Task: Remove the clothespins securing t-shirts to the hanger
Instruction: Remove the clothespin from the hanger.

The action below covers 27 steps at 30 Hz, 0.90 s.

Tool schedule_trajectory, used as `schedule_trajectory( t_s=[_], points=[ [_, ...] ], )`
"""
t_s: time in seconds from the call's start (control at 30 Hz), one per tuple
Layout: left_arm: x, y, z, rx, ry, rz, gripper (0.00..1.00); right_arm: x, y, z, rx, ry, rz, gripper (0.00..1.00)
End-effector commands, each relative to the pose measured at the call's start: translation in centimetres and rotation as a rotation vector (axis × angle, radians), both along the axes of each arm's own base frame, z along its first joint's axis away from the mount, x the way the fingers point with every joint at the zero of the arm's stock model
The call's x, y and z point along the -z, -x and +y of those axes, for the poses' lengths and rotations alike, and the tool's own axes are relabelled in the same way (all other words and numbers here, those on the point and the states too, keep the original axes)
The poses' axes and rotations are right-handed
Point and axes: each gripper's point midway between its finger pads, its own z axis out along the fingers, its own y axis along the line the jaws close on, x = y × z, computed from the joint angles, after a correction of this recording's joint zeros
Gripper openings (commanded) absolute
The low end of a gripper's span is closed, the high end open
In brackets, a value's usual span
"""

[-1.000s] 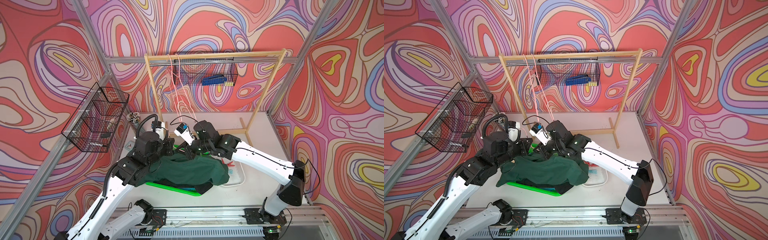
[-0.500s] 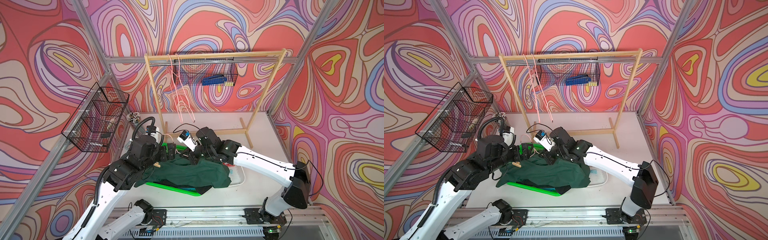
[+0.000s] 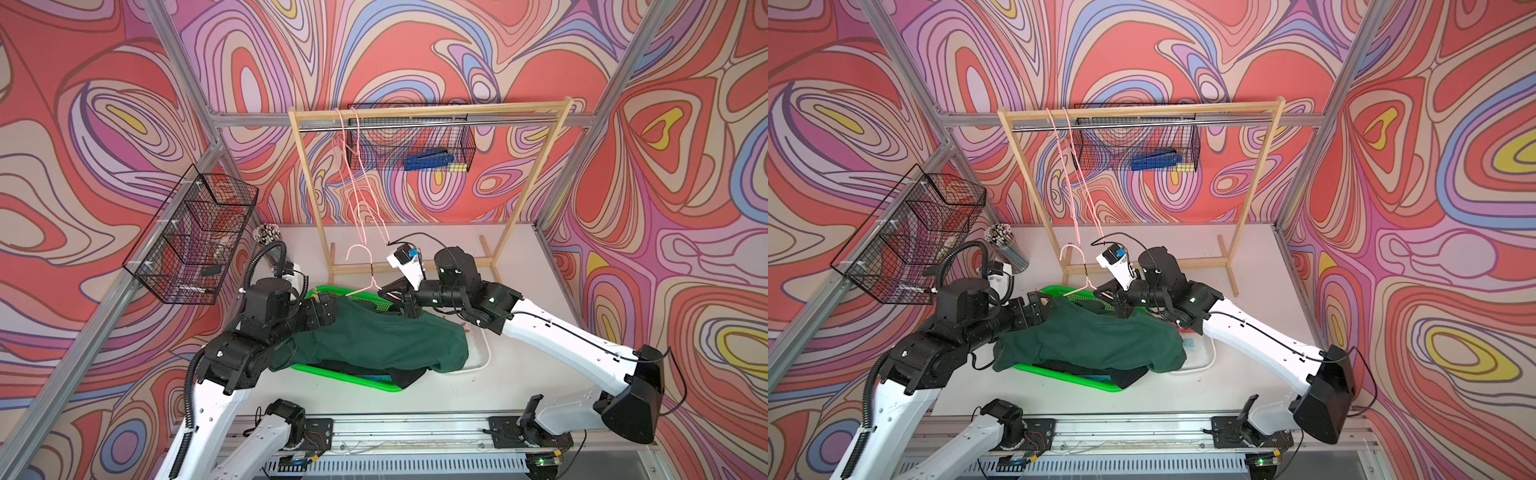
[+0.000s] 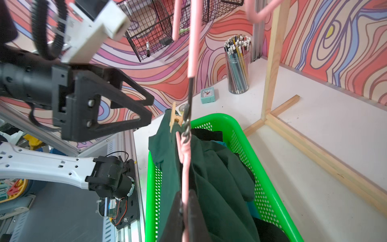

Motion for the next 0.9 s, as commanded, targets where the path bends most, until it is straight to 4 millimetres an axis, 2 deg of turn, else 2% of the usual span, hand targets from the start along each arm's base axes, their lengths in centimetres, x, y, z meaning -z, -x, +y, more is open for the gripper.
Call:
schedule_trajectory(
  t_s=[0.0, 0.17, 0.3, 0.47, 0.7, 0.87],
  points=[
    [-0.9, -0.7, -1.9, 0.074, 0.164, -0.013, 1.00, -2.4, 0.9, -0.1, -0.035, -0.091, -0.012, 0.00],
    [-1.1, -1.6, -0.5, 0.016, 0.258, -0.001, 1.00, -2.8, 1.7, -0.2, -0.067, -0.131, 0.008, 0.00],
    [-1.6, -1.7, 0.8, -0.056, 0.338, 0.012, 1.00, -2.6, 1.5, -0.4, -0.057, -0.126, 0.011, 0.00],
    [-0.8, -1.0, 0.7, -0.091, 0.381, 0.124, 1.00, -2.1, 1.2, -0.4, -0.050, -0.110, -0.003, 0.00],
    [-0.1, 0.9, 2.3, -0.163, 0.279, 0.205, 1.00, -2.0, 1.4, -0.5, -0.069, -0.117, -0.085, 0.00],
    [0.8, 1.7, 2.6, -0.182, 0.248, 0.304, 1.00, -1.5, 2.2, 0.0, -0.088, -0.073, -0.172, 0.00]
  ],
)
